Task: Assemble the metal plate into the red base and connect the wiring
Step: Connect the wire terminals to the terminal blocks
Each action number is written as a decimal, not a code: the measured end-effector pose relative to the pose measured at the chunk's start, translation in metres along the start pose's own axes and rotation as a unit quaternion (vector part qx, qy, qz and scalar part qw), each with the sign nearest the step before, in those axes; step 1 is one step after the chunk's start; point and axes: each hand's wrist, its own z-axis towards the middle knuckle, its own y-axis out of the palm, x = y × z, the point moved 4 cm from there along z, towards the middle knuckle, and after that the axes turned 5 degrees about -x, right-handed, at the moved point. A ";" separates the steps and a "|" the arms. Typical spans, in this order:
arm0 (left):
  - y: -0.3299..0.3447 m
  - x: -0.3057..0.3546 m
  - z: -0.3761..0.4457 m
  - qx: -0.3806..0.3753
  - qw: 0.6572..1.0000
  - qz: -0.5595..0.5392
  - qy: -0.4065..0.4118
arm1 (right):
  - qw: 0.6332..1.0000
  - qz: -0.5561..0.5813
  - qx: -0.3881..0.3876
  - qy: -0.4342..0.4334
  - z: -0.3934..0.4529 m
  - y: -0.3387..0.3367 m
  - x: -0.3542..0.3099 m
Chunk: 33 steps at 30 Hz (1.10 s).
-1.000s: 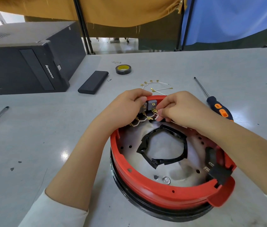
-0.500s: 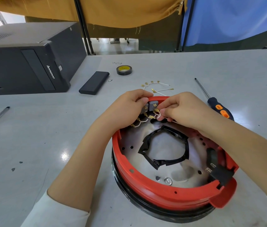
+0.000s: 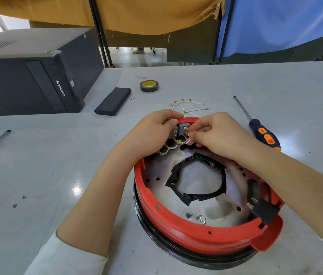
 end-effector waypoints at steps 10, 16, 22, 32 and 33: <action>0.001 -0.002 0.002 0.000 1.000 -0.011 0.004 | 0.988 -0.133 0.060 -0.055 -0.008 0.002 -0.008; 0.002 -0.002 0.002 -0.003 1.000 -0.018 0.006 | 0.984 -0.148 0.082 -0.064 -0.009 0.000 -0.009; 0.001 -0.002 0.002 0.001 1.000 -0.014 0.003 | 0.976 -0.191 0.084 -0.056 -0.010 0.000 -0.010; 0.001 -0.001 0.003 -0.002 1.000 -0.003 -0.001 | 0.970 -0.213 0.089 -0.073 -0.010 0.002 -0.011; 0.001 -0.001 0.004 -0.003 1.000 -0.002 -0.004 | 0.969 -0.216 0.090 -0.076 -0.009 0.003 -0.011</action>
